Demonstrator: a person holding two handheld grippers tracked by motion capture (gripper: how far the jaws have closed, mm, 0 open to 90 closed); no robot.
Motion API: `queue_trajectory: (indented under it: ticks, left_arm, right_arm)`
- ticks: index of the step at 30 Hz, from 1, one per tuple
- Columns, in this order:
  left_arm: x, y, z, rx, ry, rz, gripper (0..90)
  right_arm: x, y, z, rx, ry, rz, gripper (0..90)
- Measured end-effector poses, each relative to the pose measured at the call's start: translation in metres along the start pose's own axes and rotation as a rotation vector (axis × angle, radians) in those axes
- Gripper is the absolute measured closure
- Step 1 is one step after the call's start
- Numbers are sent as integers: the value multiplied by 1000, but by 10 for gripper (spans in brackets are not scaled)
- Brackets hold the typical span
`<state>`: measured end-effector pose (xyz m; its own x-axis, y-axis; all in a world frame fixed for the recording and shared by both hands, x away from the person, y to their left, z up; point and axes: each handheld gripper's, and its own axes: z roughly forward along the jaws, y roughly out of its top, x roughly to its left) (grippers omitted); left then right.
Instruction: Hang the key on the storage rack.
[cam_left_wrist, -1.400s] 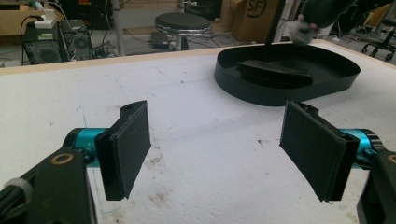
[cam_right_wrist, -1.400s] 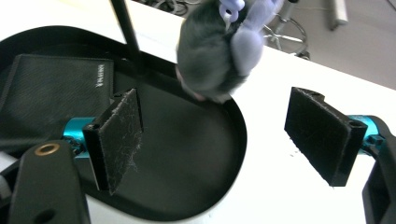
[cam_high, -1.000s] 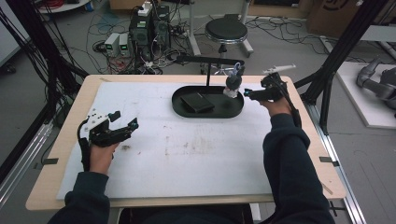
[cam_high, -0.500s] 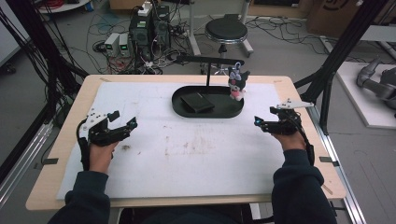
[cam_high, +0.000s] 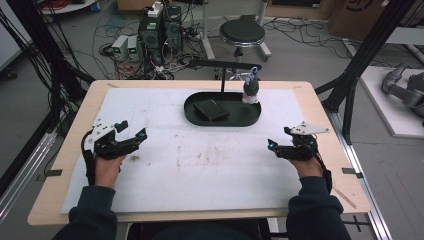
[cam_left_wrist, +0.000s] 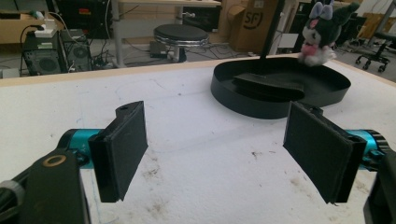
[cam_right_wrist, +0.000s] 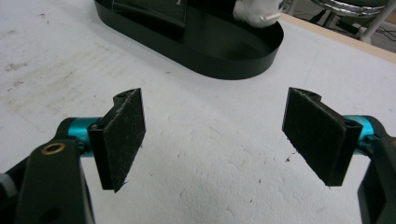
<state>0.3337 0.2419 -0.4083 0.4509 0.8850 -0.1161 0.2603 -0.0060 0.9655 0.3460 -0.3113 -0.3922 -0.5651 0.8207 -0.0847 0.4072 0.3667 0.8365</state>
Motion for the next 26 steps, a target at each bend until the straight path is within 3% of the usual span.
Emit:
queue_trajectory:
  ticks: [26]
  left_arm:
    - [2,-5,3,15,-7,8,214]
  right_arm:
    - [1,-3,4,17,-18,-6,218]
